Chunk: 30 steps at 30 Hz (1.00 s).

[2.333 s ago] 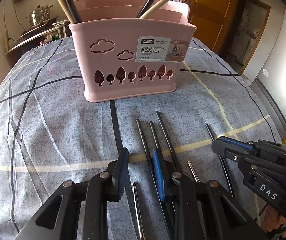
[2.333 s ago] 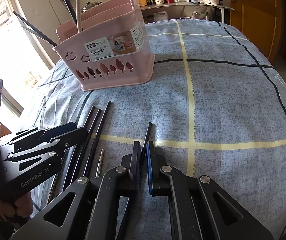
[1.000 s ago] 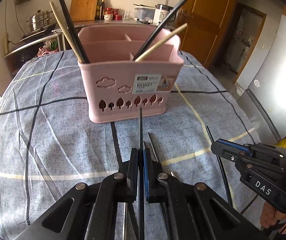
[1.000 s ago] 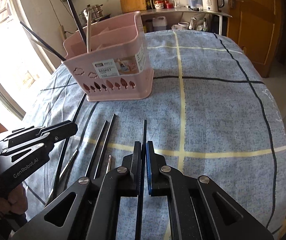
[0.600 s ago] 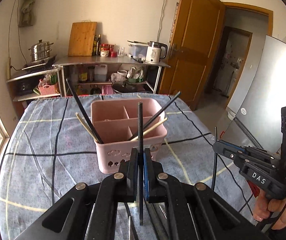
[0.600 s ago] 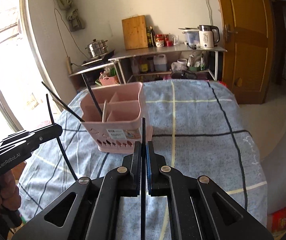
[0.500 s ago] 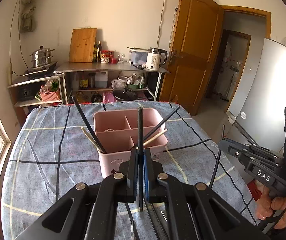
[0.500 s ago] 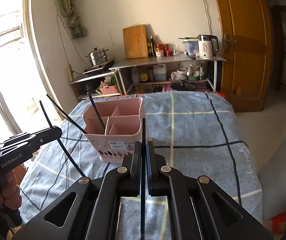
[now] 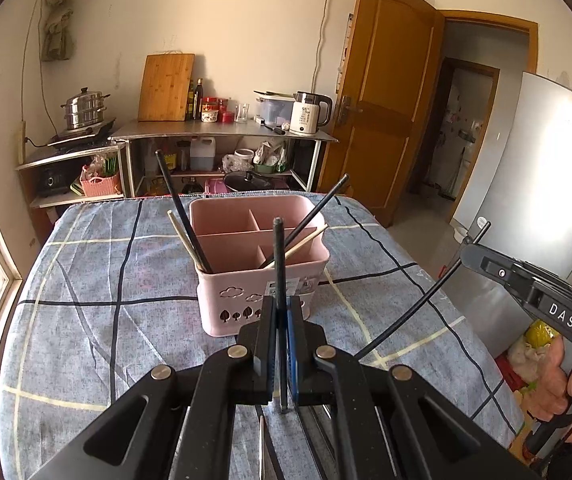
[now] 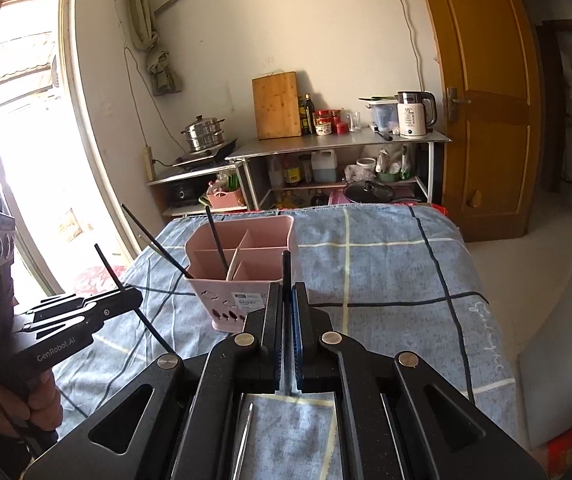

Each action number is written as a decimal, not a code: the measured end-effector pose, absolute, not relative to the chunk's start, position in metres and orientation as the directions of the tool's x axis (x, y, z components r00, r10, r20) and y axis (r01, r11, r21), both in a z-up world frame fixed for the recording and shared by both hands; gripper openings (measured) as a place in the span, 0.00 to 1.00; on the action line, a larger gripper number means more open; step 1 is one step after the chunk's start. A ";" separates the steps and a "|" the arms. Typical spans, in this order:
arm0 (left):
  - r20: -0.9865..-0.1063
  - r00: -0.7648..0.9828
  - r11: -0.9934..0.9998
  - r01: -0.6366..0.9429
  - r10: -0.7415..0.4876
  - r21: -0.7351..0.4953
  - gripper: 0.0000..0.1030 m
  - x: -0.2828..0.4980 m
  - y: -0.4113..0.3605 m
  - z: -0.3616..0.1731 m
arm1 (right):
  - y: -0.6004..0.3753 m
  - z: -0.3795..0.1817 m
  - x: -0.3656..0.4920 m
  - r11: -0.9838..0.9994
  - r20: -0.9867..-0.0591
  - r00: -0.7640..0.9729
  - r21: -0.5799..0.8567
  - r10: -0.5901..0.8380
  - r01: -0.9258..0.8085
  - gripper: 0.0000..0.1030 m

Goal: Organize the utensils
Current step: 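Lift the black chopsticks and carry both tools over the pink basket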

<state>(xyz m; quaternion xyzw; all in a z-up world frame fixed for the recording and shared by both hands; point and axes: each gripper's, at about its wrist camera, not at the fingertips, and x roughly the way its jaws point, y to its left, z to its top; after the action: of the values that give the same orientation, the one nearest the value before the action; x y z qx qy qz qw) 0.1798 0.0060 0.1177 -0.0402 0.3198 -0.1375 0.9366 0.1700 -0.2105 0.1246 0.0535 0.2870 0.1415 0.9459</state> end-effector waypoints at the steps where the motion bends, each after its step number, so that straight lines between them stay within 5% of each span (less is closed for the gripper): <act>1: -0.587 0.757 0.958 0.232 -0.285 -0.166 0.04 0.176 0.007 0.118 | -0.211 0.124 0.166 0.955 -0.529 0.795 0.181 0.297 -0.237 0.04; 30: -0.637 0.706 0.951 0.242 -0.310 -0.194 0.06 0.128 0.008 0.101 | -0.210 0.106 0.133 0.963 -0.612 0.743 0.169 0.271 -0.211 0.04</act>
<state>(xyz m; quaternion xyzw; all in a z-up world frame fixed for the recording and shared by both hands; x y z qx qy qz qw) 0.1278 0.0080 0.1008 -0.0482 0.3531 -0.1494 0.9223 0.1330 -0.2101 0.1062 0.0444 0.3342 0.1292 0.9325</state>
